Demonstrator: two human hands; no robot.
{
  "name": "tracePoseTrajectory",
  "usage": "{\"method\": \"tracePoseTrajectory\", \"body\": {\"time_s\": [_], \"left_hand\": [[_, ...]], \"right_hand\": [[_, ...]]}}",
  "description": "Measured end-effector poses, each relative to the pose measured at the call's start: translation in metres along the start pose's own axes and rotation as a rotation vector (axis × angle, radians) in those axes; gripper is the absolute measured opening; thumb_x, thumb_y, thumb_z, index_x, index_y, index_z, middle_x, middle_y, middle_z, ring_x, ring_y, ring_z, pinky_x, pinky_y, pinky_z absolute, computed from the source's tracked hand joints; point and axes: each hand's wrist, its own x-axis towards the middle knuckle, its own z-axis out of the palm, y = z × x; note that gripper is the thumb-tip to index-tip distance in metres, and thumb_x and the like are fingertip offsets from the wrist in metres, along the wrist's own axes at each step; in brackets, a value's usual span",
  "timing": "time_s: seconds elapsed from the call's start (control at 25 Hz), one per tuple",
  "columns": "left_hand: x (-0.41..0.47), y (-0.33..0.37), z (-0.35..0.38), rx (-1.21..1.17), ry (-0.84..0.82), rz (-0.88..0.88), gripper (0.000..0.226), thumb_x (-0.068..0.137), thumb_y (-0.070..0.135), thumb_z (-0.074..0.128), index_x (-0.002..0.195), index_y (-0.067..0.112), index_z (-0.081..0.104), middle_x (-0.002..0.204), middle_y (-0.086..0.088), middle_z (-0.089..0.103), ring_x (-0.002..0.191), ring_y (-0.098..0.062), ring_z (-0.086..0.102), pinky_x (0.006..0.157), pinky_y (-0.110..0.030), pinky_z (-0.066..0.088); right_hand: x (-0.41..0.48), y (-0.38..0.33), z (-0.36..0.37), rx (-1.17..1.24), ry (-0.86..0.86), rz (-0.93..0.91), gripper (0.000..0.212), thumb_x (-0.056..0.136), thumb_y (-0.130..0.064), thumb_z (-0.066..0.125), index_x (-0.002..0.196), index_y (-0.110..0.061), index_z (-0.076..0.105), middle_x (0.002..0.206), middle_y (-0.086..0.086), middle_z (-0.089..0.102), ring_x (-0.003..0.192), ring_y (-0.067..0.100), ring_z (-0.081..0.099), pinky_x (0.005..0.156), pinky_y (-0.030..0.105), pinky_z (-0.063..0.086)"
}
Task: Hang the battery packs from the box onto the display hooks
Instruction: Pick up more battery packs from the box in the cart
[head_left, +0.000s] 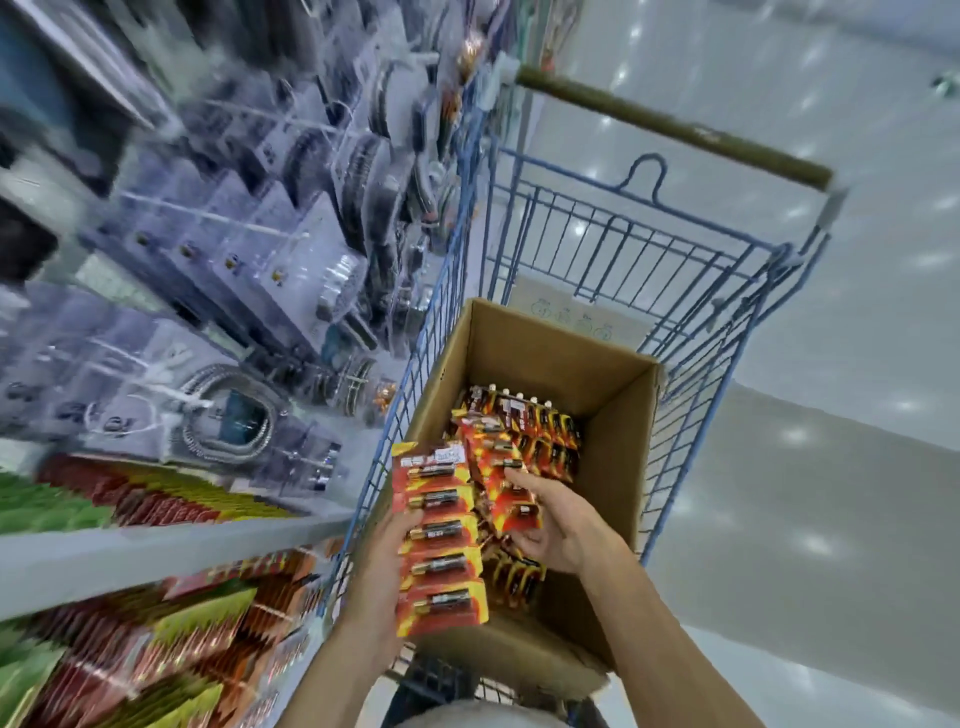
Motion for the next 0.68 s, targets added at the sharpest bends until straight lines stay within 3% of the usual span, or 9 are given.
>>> {"method": "tracePoseTrajectory", "body": {"time_s": [0.08,0.16,0.24,0.36,0.44,0.6,0.68], "left_hand": [[-0.02,0.0,-0.009,-0.051,-0.026,0.042,0.037,0.094,0.028,0.062,0.124,0.008,0.068,0.095,-0.019,0.077,0.073,-0.034,0.075,0.066,-0.043,0.061],[-0.046,-0.003,-0.017,-0.086,-0.04,0.108,0.035,0.098,0.031,0.059,0.126,0.011,0.068,0.108,-0.023,0.076,0.091,-0.043,0.074,0.087,-0.057,0.058],[-0.07,-0.012,-0.023,-0.097,-0.026,0.195,0.042,0.092,0.033,0.063,0.13,0.016,0.066,0.118,-0.024,0.074,0.107,-0.05,0.07,0.102,-0.068,0.049],[-0.107,-0.034,-0.033,-0.128,-0.004,0.338,0.045,0.091,0.035,0.063,0.134,0.02,0.065,0.122,-0.023,0.072,0.113,-0.051,0.067,0.106,-0.069,0.045],[-0.138,-0.057,-0.044,-0.168,0.015,0.413,0.047,0.094,0.04,0.06,0.137,0.022,0.063,0.126,-0.023,0.071,0.115,-0.05,0.067,0.106,-0.069,0.046],[-0.204,-0.105,-0.068,-0.264,0.08,0.566,0.038,0.101,0.041,0.05,0.131,0.022,0.064,0.119,-0.02,0.075,0.099,-0.041,0.076,0.075,-0.05,0.064],[-0.23,-0.126,-0.083,-0.304,0.133,0.63,0.039,0.101,0.041,0.05,0.133,0.021,0.063,0.121,-0.019,0.074,0.101,-0.039,0.075,0.073,-0.046,0.063]], "right_hand": [[-0.034,0.015,-0.003,0.054,-0.097,-0.114,0.07,0.071,-0.027,0.094,0.132,-0.019,0.062,0.123,0.013,0.074,0.117,0.034,0.069,0.103,0.045,0.054],[-0.073,0.029,-0.01,0.066,-0.188,-0.227,0.056,0.082,-0.028,0.085,0.132,-0.018,0.062,0.124,0.013,0.073,0.119,0.034,0.068,0.108,0.047,0.05],[-0.109,0.04,-0.015,0.04,-0.271,-0.317,0.047,0.088,-0.023,0.077,0.132,-0.016,0.059,0.124,0.015,0.073,0.116,0.034,0.07,0.099,0.047,0.057],[-0.145,0.052,-0.028,-0.11,-0.332,-0.46,0.051,0.082,-0.017,0.078,0.128,-0.01,0.056,0.121,0.018,0.073,0.106,0.034,0.074,0.08,0.045,0.065],[-0.162,0.066,-0.038,-0.237,-0.375,-0.528,0.049,0.082,-0.013,0.077,0.127,-0.012,0.058,0.119,0.019,0.073,0.101,0.034,0.075,0.072,0.045,0.064],[-0.191,0.103,-0.041,-0.394,-0.581,-0.589,0.05,0.087,0.002,0.069,0.13,-0.021,0.06,0.125,0.019,0.071,0.11,0.041,0.07,0.09,0.057,0.058],[-0.206,0.122,-0.033,-0.456,-0.72,-0.591,0.047,0.089,0.007,0.065,0.127,-0.021,0.063,0.123,0.018,0.07,0.107,0.041,0.07,0.086,0.058,0.058]]}}
